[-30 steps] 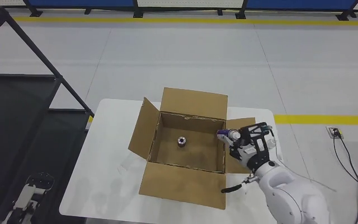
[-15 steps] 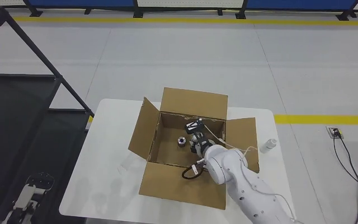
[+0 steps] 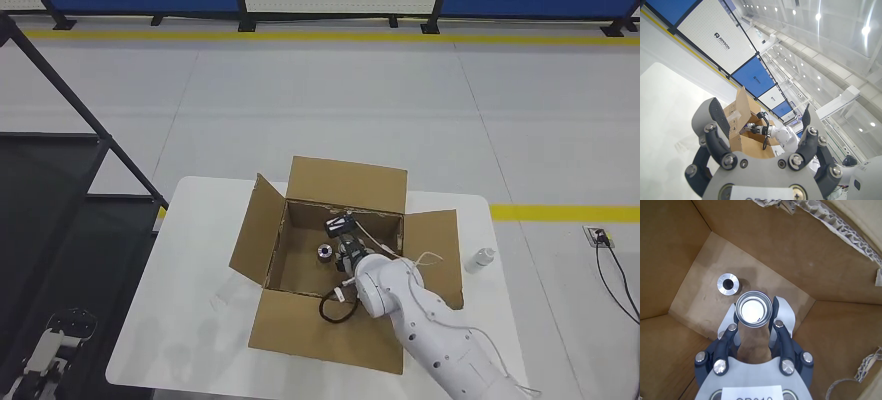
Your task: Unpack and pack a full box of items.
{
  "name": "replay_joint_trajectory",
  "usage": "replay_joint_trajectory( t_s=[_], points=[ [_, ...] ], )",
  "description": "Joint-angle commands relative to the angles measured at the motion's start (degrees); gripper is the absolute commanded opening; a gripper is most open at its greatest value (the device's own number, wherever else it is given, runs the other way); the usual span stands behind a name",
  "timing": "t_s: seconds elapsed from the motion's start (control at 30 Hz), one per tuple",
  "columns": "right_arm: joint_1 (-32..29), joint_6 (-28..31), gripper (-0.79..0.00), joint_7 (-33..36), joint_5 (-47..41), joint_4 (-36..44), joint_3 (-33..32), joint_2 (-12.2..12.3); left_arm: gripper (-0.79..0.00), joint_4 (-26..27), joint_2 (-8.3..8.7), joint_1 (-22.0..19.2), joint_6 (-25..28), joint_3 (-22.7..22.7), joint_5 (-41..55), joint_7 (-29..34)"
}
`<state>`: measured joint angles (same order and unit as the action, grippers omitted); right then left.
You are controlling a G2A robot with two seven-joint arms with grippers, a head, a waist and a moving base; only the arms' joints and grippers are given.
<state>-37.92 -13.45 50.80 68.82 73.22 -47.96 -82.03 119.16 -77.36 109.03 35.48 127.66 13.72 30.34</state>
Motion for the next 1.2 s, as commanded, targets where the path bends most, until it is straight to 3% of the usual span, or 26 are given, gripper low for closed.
replay_joint_trajectory(
  t_s=[0.0, 0.17, 0.27, 0.37, 0.43, 0.6, 0.77, 0.97, 1.17],
  points=[
    [-0.06, 0.08, -0.403, 0.1, 0.18, -0.12, -0.3, -0.1, 0.0, 0.0, 0.0, 0.0, 0.0, 0.0, 0.0, 0.0],
    [-0.62, 0.24, -0.379, 0.45, 0.96, 0.9, -1.48, -0.09, 0.0, 0.0, 0.0, 0.0, 0.0, 0.0, 0.0, 0.0],
    [-1.53, 0.11, -0.243, 0.48, 1.85, 2.66, -2.81, 0.14, 0.0, 0.0, 0.0, 0.0, 0.0, 0.0, 0.0, 0.0],
    [-4.03, -0.12, -0.166, 0.34, 3.57, 7.87, -5.78, 0.97, 0.0, 0.0, 0.0, 0.0, 0.0, 0.0, 0.0, 0.0],
    [-7.34, -0.16, 0.0, 0.97, 5.29, 13.84, -9.31, 1.98, 0.0, 0.0, 0.0, 0.0, 0.0, 0.0, 0.0, 0.0],
    [-22.28, 2.88, 0.0, 1.47, 8.14, 36.94, -24.08, 5.16, 0.0, 0.0, 0.0, 0.0, 0.0, 0.0, 0.0, 0.0],
    [-35.22, 5.89, 0.0, -1.71, 7.98, 49.55, -38.18, 6.79, 0.0, 0.0, 0.0, 0.0, 0.0, 0.0, 0.0, 0.0],
    [-41.95, 6.64, 0.0, -6.27, 4.15, 49.82, -50.24, 7.4, 0.0, 0.0, 0.0, 0.0, 0.0, 0.0, 0.0, 0.0],
    [-38.67, 10.68, 0.0, -6.7, 0.69, 38.35, -55.02, 8.05, 0.0, 0.0, 0.0, 0.0, 0.0, 0.0, 0.0, 0.0]
  ],
)
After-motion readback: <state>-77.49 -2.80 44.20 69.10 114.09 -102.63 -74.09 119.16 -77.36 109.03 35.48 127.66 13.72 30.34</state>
